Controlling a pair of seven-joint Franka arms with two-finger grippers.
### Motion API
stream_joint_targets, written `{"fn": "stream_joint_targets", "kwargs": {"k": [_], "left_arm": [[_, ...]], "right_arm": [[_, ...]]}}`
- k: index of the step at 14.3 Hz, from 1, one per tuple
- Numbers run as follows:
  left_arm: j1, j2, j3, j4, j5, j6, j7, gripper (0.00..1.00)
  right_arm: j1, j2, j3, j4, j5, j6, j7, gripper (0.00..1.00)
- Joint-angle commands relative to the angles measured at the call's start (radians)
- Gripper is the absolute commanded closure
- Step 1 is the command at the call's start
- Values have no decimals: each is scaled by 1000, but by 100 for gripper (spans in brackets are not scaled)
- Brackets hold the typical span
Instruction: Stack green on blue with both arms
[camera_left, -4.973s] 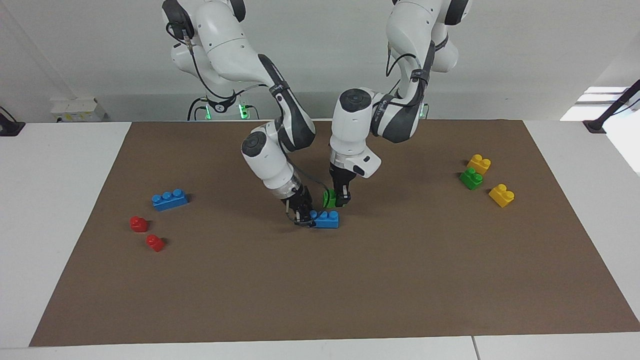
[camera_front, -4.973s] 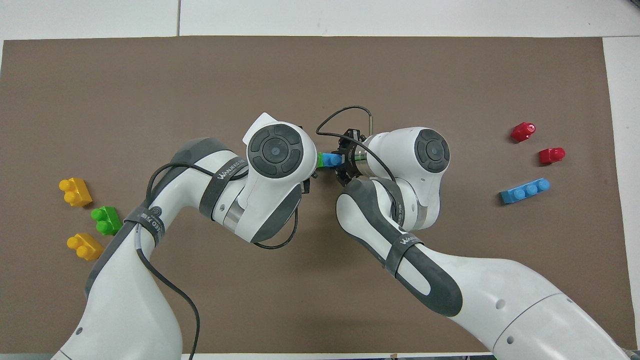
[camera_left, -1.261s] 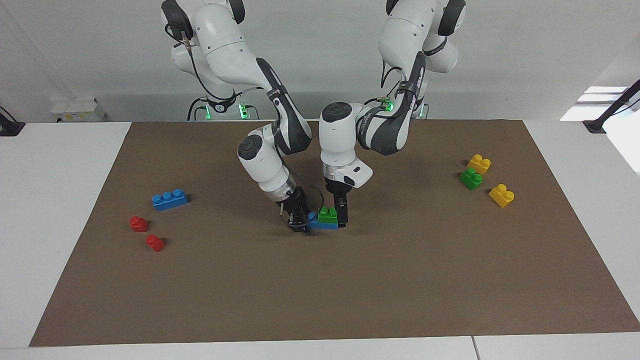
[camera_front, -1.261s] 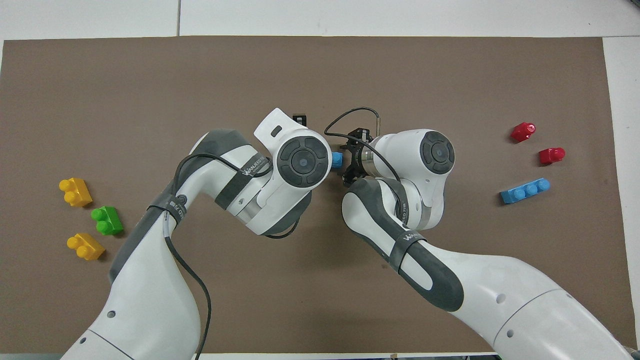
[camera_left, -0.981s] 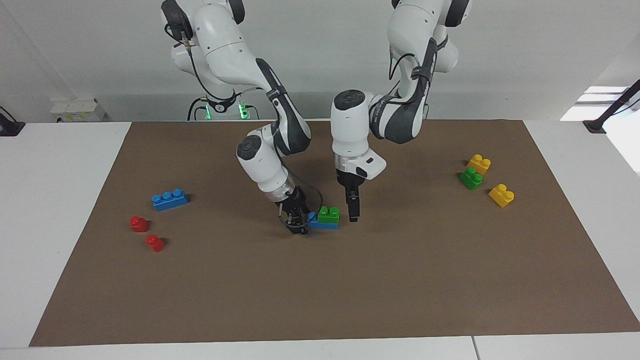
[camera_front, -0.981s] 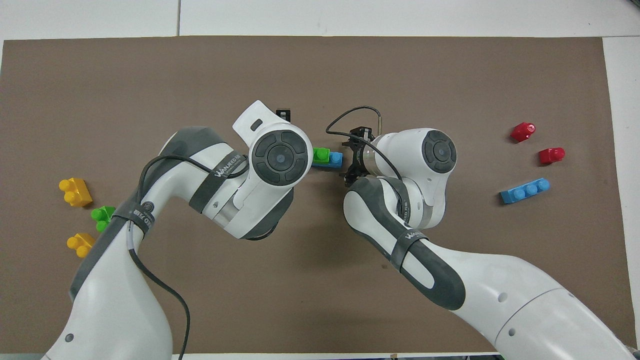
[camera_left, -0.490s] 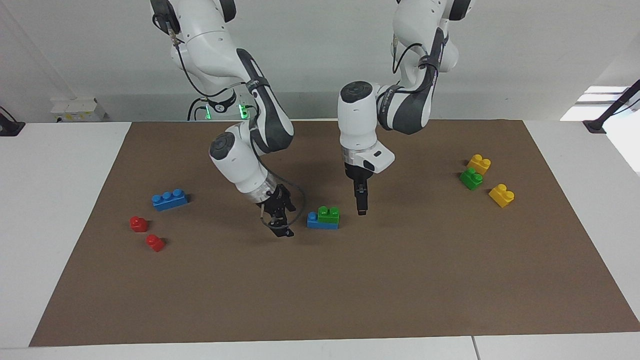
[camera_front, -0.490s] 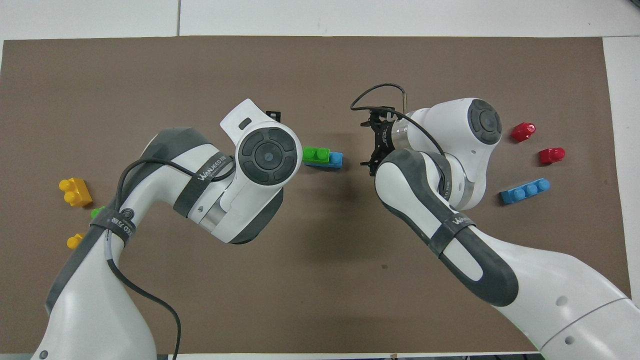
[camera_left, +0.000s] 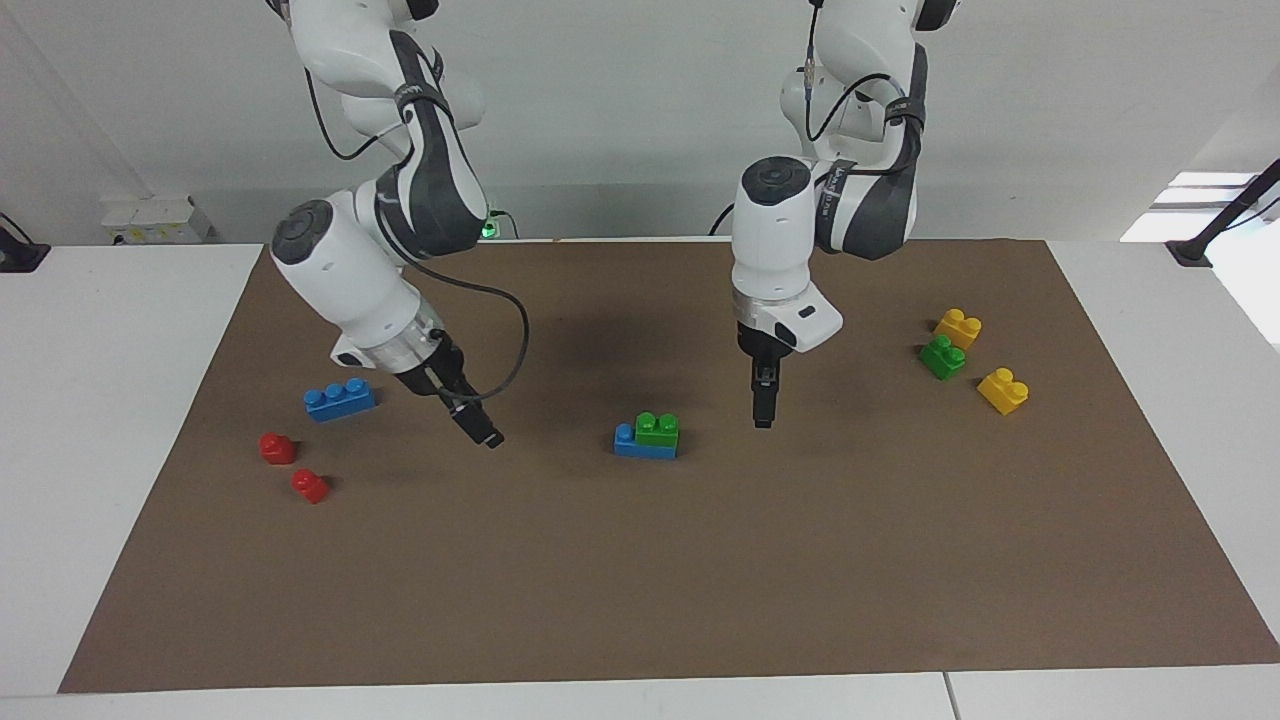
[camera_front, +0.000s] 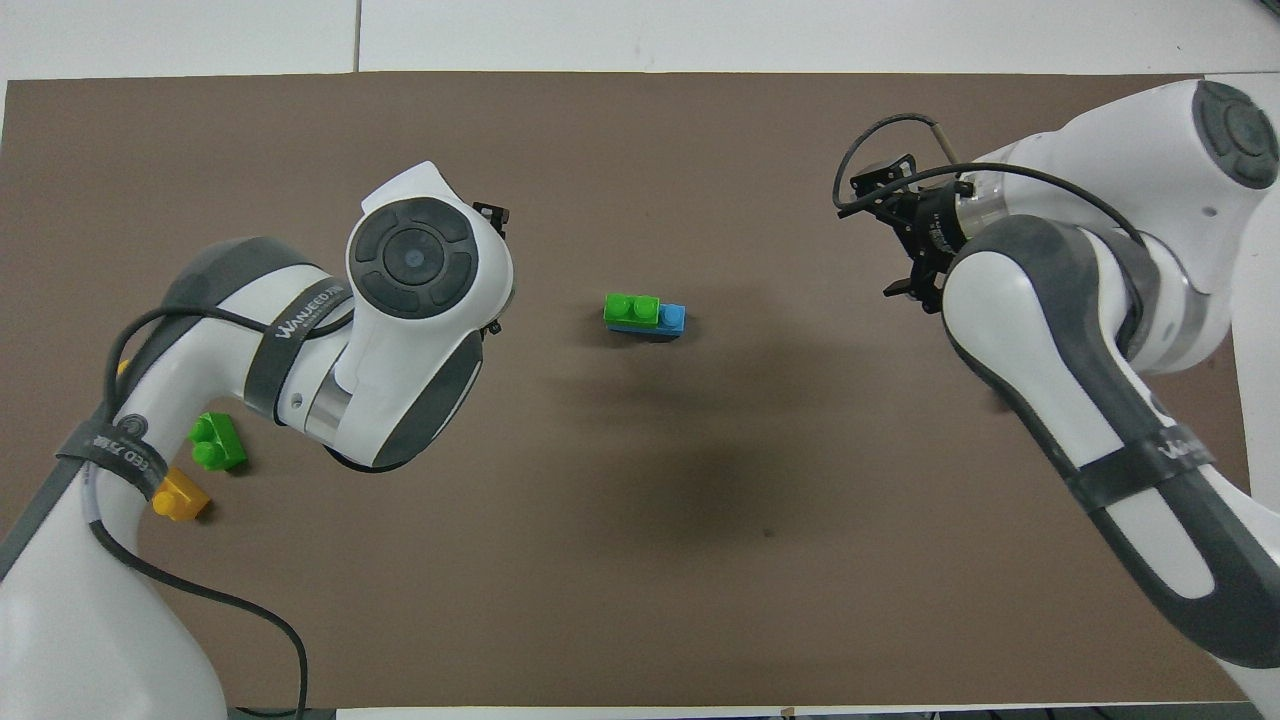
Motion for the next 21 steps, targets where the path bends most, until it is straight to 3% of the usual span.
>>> {"fn": "stream_joint_targets", "kwargs": {"k": [1,4,10,14,18,21], "left_arm": [[65,-68,-7,-38,-68,-68,213,0],[149,-103,-7,-38,-118,-127,472,0],[282,-140,-7,-32,-149,-189,914,0],[347,-157,-7,-22,-160,-226,1172,0],[388,-187,3,-13,-160,-286,1442,0],[411,-203,6,4,-160,-343,1629,0]], "right_arm": [[-79,-73,11,14,-46,-130,-203,0],[-139,-146,10,57,-130,-287,-411,0],[-207,-269,8,72,-239,-475,-775,0],[-215,-280,10,144,-322,-618,-856,0],[-212,-280,10,141,-328,-614,-840,0],[-216,-280,8,129,-326,-531,-836,0]]}}
